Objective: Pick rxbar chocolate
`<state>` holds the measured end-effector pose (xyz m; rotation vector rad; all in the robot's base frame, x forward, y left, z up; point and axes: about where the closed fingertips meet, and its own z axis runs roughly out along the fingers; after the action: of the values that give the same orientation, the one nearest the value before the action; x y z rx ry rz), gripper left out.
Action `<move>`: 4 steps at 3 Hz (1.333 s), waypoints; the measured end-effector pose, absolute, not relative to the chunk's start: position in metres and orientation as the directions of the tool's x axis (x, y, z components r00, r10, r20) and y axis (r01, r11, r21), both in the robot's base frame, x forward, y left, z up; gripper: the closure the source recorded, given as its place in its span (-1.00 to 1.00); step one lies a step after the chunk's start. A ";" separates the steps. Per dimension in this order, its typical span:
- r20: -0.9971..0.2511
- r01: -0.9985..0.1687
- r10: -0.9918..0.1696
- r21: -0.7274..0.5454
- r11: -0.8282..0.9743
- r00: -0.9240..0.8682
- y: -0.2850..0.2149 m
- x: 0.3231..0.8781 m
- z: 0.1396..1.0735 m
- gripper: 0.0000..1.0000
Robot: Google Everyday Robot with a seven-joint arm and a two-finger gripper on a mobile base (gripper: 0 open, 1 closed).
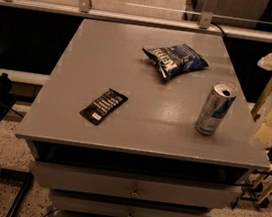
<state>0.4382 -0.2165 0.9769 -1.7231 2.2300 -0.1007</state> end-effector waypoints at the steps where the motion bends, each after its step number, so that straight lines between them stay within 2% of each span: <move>1: -0.210 -0.928 -0.952 -0.252 0.273 -0.223 -0.216 0.438 0.978 -1.00; 2: -0.261 -0.949 -0.963 -0.279 0.144 -0.070 -0.177 0.453 0.990 -1.00; 3: -0.259 -0.925 -0.935 -0.352 -0.142 0.242 -0.100 0.464 1.010 -1.00; 4: -0.199 -0.849 -0.863 -0.380 -0.368 0.464 -0.033 0.459 1.012 -1.00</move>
Offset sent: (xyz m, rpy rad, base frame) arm 0.0400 0.1192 0.0341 0.1556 -0.1070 0.4663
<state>0.4585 -0.0326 1.0119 -2.2879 1.4321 -0.0472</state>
